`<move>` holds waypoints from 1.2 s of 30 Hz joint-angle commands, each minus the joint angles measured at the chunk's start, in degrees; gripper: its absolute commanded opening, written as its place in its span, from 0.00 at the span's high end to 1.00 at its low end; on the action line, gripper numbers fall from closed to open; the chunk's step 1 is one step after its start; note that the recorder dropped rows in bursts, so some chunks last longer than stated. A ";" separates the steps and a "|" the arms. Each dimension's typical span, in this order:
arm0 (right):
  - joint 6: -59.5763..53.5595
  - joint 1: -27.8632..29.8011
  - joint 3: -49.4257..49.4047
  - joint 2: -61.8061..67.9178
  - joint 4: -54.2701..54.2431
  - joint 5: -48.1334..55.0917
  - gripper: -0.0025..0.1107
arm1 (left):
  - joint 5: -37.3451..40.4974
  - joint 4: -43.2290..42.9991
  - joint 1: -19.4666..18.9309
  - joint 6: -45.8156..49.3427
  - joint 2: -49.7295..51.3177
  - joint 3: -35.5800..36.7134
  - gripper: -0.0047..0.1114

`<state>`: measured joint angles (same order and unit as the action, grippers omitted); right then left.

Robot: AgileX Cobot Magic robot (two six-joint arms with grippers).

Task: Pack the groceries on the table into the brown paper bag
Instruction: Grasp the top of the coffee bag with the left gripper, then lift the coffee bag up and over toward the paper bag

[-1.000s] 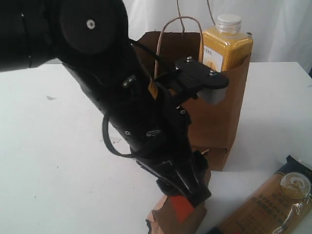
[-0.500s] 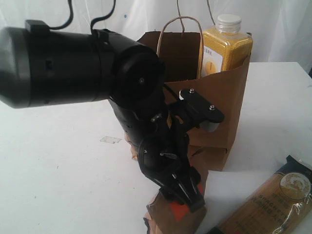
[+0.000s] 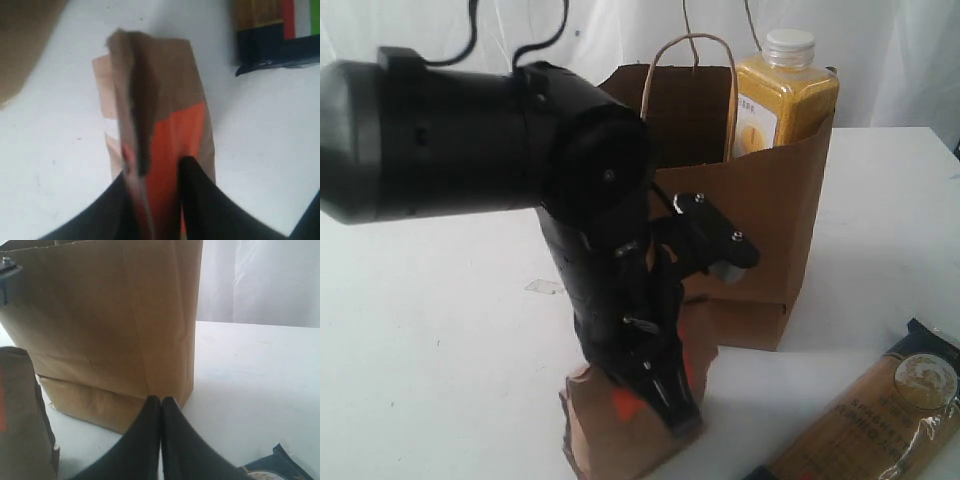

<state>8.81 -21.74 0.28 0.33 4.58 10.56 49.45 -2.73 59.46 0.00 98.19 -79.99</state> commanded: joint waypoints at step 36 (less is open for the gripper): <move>-0.09 0.36 -0.28 -0.33 -0.11 -0.30 0.98 | 2.89 -13.50 -9.66 -6.51 -14.63 -33.30 0.96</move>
<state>8.81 -21.74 0.28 0.33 4.58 10.56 55.09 -22.77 51.57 -9.89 81.94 -110.04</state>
